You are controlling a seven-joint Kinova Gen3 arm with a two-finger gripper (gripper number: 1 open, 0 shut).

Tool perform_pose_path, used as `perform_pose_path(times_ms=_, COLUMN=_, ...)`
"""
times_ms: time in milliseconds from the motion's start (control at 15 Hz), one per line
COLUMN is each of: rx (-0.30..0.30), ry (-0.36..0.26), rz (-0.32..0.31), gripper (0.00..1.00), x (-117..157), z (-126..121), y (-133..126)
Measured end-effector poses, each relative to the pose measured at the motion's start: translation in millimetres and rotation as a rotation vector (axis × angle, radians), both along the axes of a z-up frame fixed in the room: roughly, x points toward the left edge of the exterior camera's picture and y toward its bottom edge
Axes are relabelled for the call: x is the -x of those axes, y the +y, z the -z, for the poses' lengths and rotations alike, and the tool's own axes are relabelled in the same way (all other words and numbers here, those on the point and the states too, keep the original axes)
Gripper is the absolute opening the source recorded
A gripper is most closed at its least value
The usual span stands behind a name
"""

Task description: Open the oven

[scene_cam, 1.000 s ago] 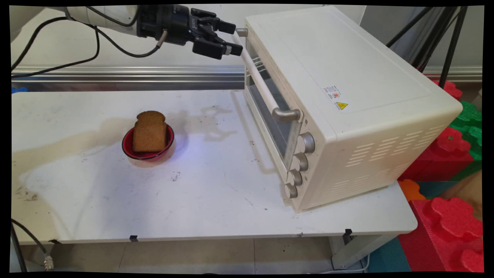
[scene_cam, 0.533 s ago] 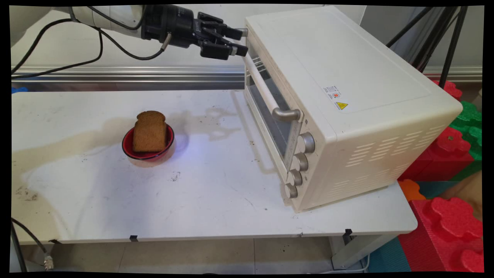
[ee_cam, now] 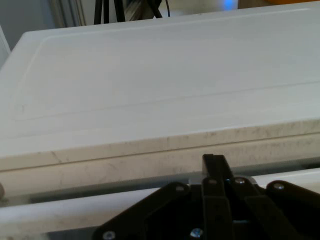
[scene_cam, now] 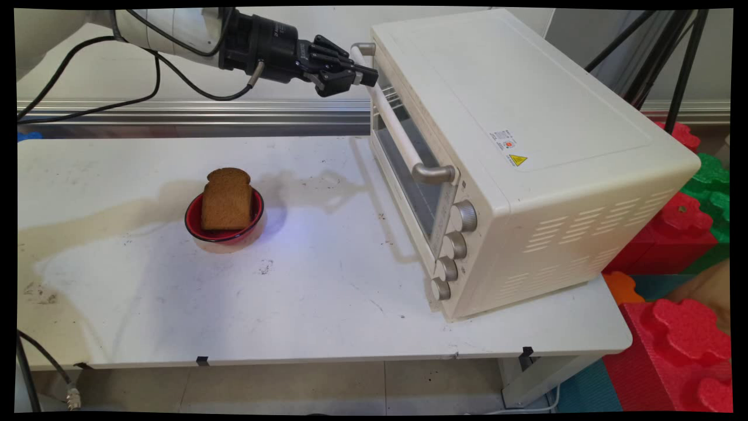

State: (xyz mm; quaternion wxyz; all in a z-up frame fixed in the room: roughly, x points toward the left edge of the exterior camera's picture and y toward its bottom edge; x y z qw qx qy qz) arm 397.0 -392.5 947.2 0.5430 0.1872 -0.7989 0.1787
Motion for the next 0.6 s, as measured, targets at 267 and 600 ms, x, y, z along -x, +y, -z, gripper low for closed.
perform_pose_path(times_ms=267, rx=-0.006, ry=-0.005, rz=0.001, gripper=0.0, x=5, z=4, y=-2)
perform_pose_path(times_ms=600, rx=-0.015, ry=-0.021, rz=0.003, gripper=0.0, x=14, z=9, y=-7)
